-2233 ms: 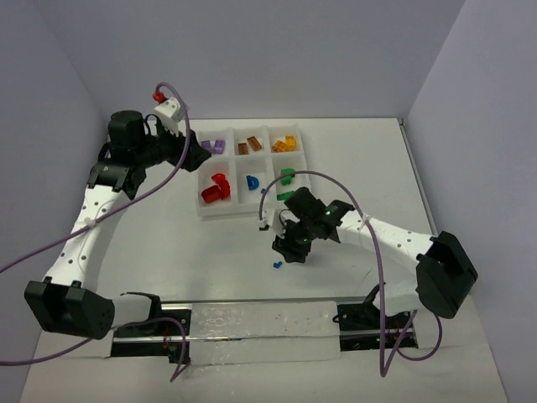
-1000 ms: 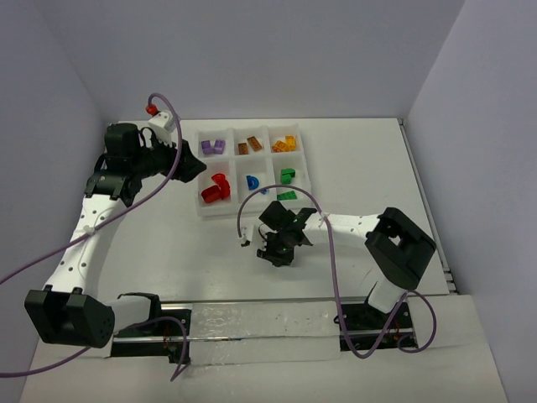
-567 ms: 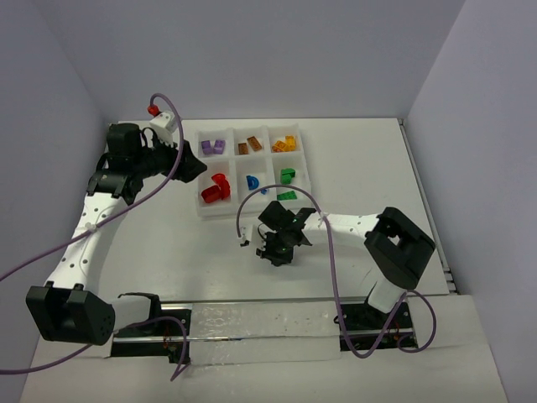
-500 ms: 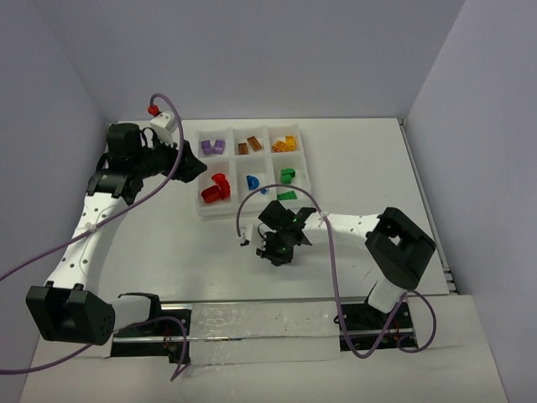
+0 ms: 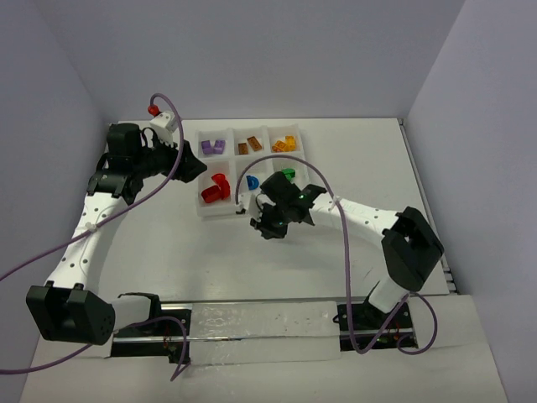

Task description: Sort the legos into containers by color

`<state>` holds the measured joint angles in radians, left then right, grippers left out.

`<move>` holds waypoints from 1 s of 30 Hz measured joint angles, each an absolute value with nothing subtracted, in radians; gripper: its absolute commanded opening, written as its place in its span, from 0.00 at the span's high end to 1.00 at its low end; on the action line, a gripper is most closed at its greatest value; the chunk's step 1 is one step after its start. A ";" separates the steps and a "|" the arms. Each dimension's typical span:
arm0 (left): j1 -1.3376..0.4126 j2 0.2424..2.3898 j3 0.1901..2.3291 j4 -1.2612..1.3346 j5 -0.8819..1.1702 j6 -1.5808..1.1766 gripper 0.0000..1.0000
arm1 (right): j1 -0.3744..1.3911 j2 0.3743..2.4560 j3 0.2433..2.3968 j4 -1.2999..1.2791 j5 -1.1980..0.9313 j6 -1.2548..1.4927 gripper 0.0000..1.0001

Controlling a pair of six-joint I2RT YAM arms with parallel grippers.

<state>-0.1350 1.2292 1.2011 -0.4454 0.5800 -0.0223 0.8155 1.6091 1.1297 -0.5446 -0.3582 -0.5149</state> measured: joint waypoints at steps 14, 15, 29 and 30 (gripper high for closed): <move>-0.134 1.255 1.201 -0.409 0.573 -0.040 0.25 | 0.652 1.760 1.453 -0.500 -0.330 -0.410 1.00; -0.133 1.259 1.201 -0.406 0.573 -0.042 0.25 | 0.652 1.777 1.465 -0.485 -0.322 -0.398 1.00; -0.114 1.280 1.201 -0.394 0.565 -0.061 0.01 | 0.648 1.988 1.567 -0.348 -0.185 -0.296 0.46; -0.112 1.281 1.201 -0.393 0.562 -0.065 0.01 | 0.647 1.996 1.575 -0.345 -0.177 -0.295 0.41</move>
